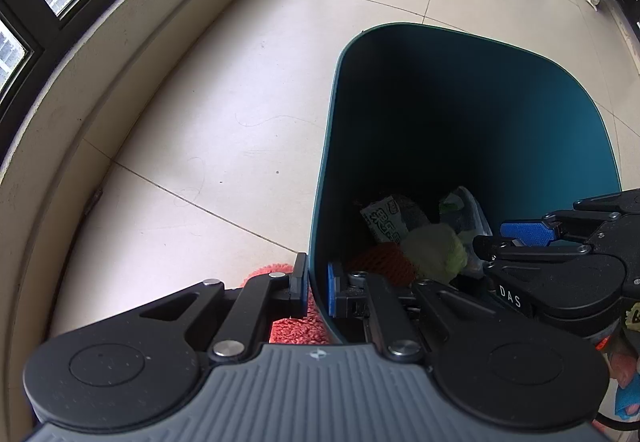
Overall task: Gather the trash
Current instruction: 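Carry the cabbage leaf into the teal bin and open the right tool, then lower the right tool to the teal plastic sheet and grasp it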
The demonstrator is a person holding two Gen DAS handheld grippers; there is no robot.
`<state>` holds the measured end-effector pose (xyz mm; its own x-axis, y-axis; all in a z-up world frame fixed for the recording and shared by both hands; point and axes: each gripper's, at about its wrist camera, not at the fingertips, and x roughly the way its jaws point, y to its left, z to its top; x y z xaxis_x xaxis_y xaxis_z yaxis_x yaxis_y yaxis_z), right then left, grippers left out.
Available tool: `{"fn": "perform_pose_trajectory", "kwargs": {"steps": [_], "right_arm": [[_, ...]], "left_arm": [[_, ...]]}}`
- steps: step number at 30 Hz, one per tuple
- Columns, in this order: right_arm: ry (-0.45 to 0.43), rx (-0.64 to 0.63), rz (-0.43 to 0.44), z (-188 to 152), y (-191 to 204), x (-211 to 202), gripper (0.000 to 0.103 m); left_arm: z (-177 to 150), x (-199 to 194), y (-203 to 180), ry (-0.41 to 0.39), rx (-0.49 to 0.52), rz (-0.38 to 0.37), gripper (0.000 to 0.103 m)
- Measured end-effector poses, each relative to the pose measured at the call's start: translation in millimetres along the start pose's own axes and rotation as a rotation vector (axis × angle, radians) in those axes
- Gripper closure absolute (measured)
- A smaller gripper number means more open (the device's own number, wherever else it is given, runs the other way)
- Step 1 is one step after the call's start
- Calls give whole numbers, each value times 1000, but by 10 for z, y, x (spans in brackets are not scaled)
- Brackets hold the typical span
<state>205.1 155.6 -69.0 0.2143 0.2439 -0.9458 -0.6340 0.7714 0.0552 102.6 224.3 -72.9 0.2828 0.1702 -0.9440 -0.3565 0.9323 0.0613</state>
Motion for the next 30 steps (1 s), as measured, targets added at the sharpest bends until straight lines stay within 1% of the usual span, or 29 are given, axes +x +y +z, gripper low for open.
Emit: {"fn": "perform_pose_trajectory", "kwargs": {"steps": [1, 3, 4, 8, 12, 13, 17, 22, 26, 28, 30], "right_arm": [[-3, -2, 8, -10, 11, -30, 76], [-22, -13, 21, -55, 21, -121, 69], [-33, -18, 29, -74, 9, -184, 67], [-82, -10, 72, -167, -100, -502, 62], [-133, 9, 98, -286, -210, -823, 59], [-145, 13, 101, -301, -257, -887, 57], [-186, 41, 96, -399, -543, -1110, 53], [-210, 103, 73, -585, -932, -1277, 49], [-207, 177, 40, -839, -1278, -1330, 46], [-196, 240, 24, -1022, -1504, -1329, 42], [-175, 296, 4, -1199, -1727, -1278, 41]], "left_arm": [[0, -2, -2, -2, -1, 2, 95], [-2, 0, -4, -3, -2, 4, 95], [-3, 4, -3, -3, -2, 6, 95], [-3, 5, -20, -2, -3, 15, 95], [0, -1, -26, 2, -4, 23, 95], [0, 0, -34, 3, -3, 26, 95], [7, -12, -72, 6, 0, 34, 95], [18, -20, -96, 9, 3, 49, 95], [14, -44, -117, 16, 6, 60, 95], [12, -52, -122, 16, 7, 68, 95], [16, -49, -124, 19, 4, 69, 95]]}}
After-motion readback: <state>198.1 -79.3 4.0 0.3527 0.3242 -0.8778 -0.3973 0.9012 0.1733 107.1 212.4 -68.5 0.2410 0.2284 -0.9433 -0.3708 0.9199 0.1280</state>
